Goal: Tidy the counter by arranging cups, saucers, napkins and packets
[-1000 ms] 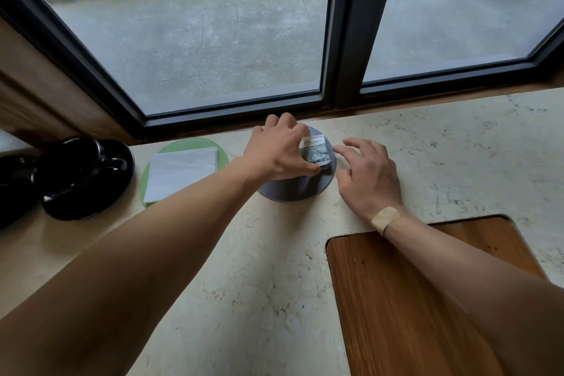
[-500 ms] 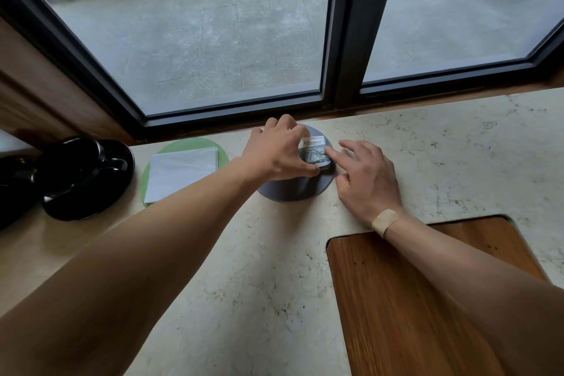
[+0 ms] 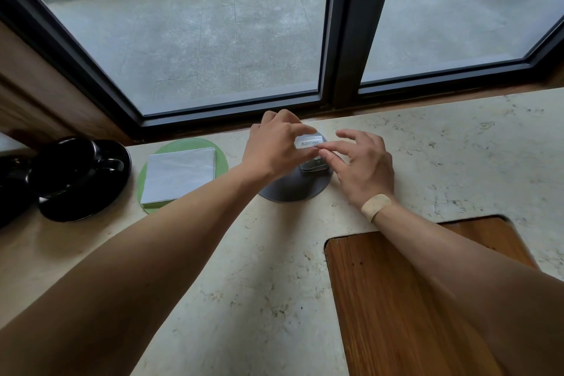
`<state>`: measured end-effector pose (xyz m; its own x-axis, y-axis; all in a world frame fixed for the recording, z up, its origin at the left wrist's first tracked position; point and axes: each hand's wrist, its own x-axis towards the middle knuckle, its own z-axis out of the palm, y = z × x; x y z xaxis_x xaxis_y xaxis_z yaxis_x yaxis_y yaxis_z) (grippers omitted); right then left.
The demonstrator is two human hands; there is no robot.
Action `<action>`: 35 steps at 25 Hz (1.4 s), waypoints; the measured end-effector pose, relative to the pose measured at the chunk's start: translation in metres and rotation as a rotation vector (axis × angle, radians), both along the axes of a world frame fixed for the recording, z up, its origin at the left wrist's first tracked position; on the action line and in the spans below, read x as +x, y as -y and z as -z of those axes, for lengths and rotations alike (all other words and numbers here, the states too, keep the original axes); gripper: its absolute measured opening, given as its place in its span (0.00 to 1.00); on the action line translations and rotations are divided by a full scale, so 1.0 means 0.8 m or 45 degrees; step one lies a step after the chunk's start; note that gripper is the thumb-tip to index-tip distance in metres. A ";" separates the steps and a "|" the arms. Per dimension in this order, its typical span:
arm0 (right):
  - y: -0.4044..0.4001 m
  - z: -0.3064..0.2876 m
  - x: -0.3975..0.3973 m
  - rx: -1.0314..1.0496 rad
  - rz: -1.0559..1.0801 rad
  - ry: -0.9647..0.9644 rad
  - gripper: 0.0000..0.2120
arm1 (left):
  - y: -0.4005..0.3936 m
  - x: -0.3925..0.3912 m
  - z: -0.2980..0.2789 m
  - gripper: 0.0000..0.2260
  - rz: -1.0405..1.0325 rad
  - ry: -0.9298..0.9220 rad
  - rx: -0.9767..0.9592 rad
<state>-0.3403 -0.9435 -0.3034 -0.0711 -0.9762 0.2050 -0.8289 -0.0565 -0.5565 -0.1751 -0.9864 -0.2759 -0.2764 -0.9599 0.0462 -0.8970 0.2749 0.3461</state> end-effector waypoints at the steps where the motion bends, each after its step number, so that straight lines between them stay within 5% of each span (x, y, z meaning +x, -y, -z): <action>1: 0.003 0.000 0.001 0.028 0.002 -0.008 0.11 | 0.000 0.002 0.001 0.20 -0.004 -0.015 0.008; 10: 0.023 -0.002 -0.011 0.246 -0.178 -0.312 0.20 | -0.007 0.014 0.002 0.22 0.031 0.073 0.077; 21: 0.028 -0.006 -0.015 0.452 -0.216 -0.304 0.23 | -0.006 0.016 0.003 0.24 0.009 0.084 0.173; 35: 0.018 -0.006 -0.017 0.348 -0.174 -0.282 0.26 | -0.005 0.013 -0.004 0.25 0.021 0.081 0.185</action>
